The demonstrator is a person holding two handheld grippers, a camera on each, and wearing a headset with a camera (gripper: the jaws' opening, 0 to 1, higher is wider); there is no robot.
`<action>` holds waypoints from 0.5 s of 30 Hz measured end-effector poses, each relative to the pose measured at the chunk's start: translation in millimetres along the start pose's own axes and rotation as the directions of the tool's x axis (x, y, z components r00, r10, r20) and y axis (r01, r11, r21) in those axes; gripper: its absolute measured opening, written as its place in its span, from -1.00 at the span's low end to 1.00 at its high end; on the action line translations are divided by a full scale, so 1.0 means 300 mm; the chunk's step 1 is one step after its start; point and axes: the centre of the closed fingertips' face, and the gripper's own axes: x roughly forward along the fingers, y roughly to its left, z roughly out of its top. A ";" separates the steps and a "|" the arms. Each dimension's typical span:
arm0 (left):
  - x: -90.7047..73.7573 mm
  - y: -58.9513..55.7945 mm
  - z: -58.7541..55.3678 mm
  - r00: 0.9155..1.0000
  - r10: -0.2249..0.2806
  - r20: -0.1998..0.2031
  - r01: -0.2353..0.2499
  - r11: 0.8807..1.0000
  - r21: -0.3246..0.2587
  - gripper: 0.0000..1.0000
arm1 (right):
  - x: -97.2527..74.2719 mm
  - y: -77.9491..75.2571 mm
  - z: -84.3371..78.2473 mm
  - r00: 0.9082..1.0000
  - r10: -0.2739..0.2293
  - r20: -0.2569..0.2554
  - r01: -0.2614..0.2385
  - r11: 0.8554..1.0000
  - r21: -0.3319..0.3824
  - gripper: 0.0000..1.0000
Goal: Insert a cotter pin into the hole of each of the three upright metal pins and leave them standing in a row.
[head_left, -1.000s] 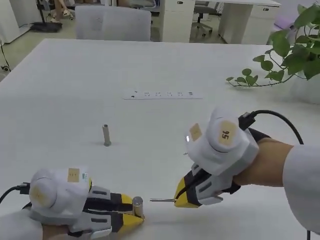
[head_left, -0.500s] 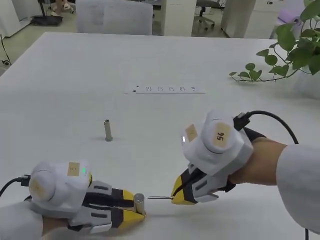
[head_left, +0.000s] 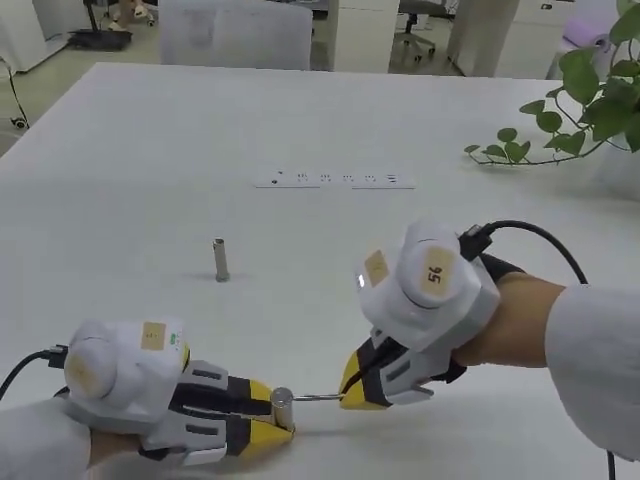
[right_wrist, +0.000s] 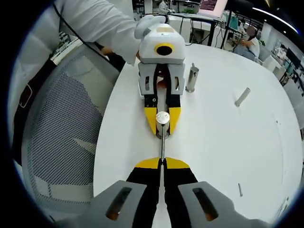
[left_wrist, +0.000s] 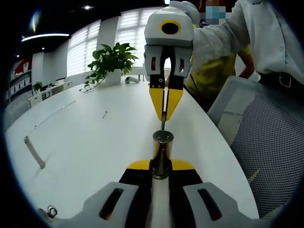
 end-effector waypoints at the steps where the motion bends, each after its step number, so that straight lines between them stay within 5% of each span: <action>1: 0.000 0.000 -0.001 1.000 -0.001 0.000 0.001 1.000 -0.002 -0.79 | 0.000 -0.001 0.003 1.000 0.000 0.002 0.000 1.000 -0.007 -0.96; 15: -0.001 -0.003 -0.002 1.000 -0.001 -0.001 0.001 1.000 -0.009 -0.79 | 0.007 -0.006 0.017 1.000 0.009 -0.013 -0.009 0.999 -0.040 -0.96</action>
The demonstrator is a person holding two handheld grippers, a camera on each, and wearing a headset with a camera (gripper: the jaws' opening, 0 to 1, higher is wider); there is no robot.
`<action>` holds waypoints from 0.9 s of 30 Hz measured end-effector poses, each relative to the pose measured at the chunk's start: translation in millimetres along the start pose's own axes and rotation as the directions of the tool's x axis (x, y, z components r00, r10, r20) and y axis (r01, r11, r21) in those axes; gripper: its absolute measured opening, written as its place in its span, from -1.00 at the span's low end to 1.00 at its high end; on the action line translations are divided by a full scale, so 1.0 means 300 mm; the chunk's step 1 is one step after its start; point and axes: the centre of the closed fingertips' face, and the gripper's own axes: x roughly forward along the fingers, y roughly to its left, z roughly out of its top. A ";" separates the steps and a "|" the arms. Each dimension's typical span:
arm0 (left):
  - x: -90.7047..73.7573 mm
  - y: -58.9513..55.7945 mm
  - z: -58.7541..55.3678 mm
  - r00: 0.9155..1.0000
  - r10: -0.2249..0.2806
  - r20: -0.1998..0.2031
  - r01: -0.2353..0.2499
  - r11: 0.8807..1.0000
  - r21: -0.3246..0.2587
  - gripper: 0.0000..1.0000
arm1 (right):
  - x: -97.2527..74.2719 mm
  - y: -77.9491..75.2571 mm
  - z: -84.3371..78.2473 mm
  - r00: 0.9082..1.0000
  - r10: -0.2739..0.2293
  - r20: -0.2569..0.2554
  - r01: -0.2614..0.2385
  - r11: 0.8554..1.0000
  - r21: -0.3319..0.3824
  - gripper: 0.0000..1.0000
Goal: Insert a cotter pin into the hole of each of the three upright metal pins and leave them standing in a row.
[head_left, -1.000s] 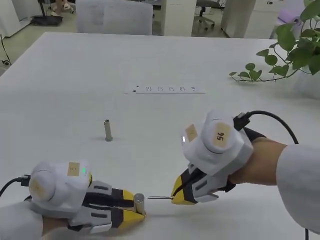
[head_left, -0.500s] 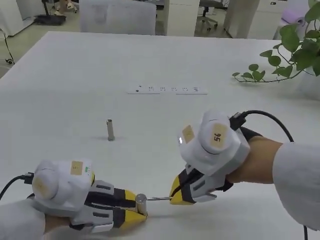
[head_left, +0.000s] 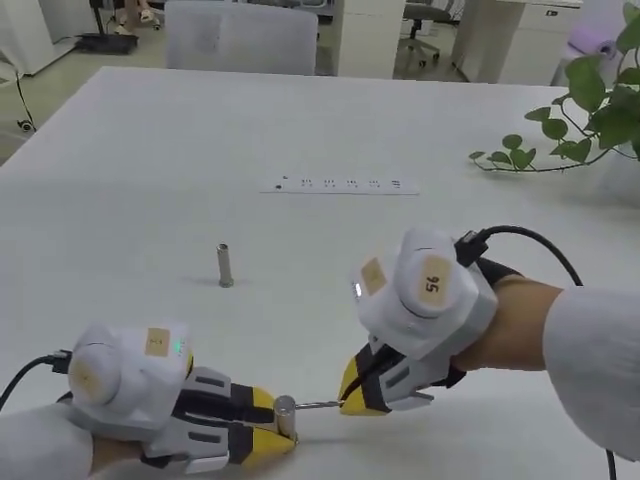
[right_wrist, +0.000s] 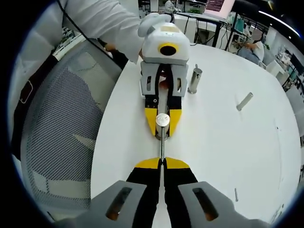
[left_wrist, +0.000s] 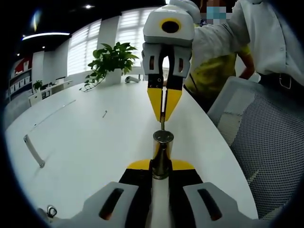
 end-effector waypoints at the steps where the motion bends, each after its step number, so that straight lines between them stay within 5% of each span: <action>1: 0.000 0.000 0.000 1.000 0.001 -0.001 -0.001 1.000 0.001 -0.79 | 0.001 0.000 0.004 1.000 -0.003 -0.003 0.003 1.000 -0.011 -0.96; 27: 0.003 -0.003 0.000 1.000 0.003 -0.006 -0.003 1.000 -0.006 -0.79 | 0.039 0.006 0.069 1.000 0.016 -0.012 -0.016 0.999 -0.046 -0.95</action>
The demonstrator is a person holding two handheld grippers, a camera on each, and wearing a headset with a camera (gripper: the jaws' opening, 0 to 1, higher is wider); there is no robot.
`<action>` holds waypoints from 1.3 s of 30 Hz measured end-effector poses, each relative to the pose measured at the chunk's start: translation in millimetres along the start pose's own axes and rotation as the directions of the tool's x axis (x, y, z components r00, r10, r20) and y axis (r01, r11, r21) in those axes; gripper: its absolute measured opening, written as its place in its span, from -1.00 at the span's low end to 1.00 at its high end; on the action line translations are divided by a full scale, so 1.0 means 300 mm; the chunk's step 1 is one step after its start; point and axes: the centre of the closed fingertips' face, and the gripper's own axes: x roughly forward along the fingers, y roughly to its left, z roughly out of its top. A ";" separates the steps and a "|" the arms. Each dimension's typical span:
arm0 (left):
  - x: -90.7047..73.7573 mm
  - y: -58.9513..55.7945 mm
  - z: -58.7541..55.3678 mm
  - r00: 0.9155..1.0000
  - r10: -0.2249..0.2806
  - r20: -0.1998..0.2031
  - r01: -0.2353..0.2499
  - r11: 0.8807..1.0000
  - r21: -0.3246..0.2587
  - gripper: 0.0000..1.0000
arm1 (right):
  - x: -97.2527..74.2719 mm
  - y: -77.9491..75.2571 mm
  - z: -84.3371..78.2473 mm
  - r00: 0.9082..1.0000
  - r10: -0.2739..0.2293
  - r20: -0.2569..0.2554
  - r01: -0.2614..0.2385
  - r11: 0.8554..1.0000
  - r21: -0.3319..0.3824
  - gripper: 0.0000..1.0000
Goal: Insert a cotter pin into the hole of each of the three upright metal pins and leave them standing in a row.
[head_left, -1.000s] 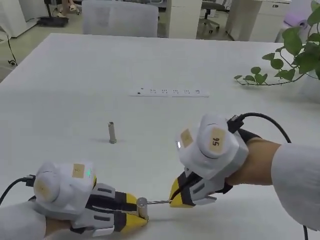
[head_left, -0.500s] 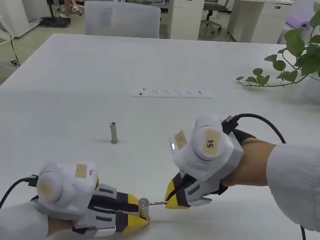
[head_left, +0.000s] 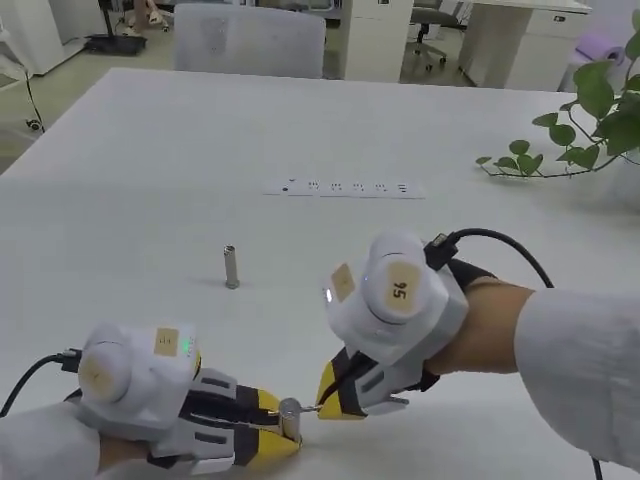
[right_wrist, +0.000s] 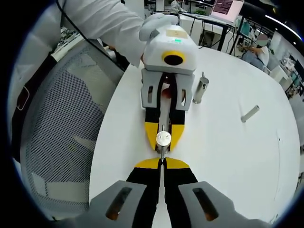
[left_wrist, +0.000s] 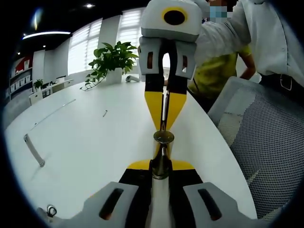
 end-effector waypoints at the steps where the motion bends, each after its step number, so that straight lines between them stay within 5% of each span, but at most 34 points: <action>1: 0.000 0.000 0.000 1.000 0.000 -0.001 0.000 1.000 0.001 -0.79 | 0.002 -0.001 0.003 1.000 0.001 0.000 -0.001 1.000 -0.002 -0.95; 30: 0.008 0.001 0.001 1.000 -0.007 0.000 0.007 1.000 0.000 -0.78 | 0.021 -0.003 0.029 1.000 0.024 -0.010 -0.024 1.000 -0.014 -0.93; 39: 0.008 0.003 0.000 1.000 -0.007 0.002 0.007 1.000 0.000 -0.78 | 0.018 0.000 0.027 0.999 0.034 -0.001 -0.034 0.999 -0.006 -0.71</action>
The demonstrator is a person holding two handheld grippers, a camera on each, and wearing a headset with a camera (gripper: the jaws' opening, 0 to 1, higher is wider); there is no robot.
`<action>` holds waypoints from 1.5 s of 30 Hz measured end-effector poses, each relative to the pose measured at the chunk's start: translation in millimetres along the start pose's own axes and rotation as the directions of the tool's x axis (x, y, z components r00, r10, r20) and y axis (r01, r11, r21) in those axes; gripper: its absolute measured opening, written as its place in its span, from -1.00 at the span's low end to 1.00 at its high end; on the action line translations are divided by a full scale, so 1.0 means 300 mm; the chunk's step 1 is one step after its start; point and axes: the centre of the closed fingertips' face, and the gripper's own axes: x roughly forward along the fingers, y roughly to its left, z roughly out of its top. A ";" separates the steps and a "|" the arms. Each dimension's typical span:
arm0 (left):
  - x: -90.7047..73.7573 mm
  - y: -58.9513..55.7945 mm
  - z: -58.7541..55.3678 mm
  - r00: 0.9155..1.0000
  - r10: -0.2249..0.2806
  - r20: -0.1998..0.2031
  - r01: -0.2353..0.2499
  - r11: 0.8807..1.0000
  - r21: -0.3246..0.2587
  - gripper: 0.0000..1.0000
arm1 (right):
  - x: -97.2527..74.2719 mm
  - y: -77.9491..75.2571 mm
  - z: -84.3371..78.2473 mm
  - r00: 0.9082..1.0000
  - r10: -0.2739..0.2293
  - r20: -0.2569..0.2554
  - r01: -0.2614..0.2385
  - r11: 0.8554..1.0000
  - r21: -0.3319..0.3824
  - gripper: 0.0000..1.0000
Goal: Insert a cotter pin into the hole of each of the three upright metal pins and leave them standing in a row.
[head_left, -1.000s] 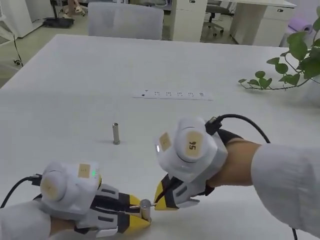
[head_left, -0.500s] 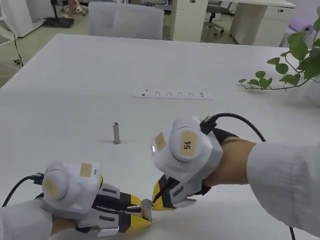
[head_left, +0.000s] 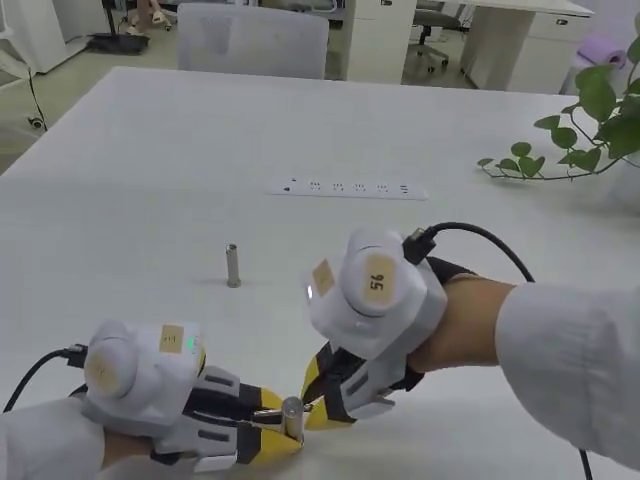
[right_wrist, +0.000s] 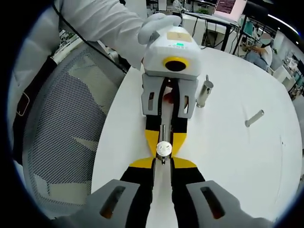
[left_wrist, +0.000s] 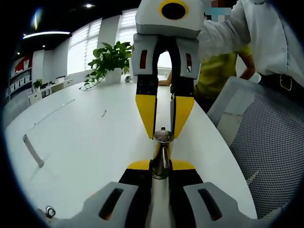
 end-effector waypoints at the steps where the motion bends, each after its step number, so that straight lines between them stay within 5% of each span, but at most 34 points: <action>1: 0.000 0.000 0.000 1.000 0.000 0.000 0.000 1.000 0.001 -0.78 | 0.000 -0.001 0.000 1.000 -0.002 0.002 0.002 1.000 0.003 -0.71; 11: -0.007 0.000 -0.028 1.000 0.014 -0.023 -0.015 0.999 -0.032 -0.76 | -0.006 0.002 -0.021 1.000 -0.013 0.022 0.012 0.999 0.047 -0.68; 26: -0.051 0.008 0.000 0.997 0.073 0.023 -0.071 0.993 -0.090 -0.46 | -0.007 0.008 -0.054 0.996 -0.038 0.078 0.027 0.989 0.146 -0.56; 36: -0.109 -0.029 0.035 0.993 0.098 0.059 -0.092 0.991 -0.096 -0.22 | 0.000 0.010 -0.030 0.976 -0.075 0.206 0.019 0.965 0.263 -0.36; 45: -0.248 -0.067 0.050 0.979 0.180 0.094 -0.169 0.979 -0.116 -0.02 | 0.030 0.021 -0.022 0.956 -0.096 0.276 0.012 0.956 0.293 -0.35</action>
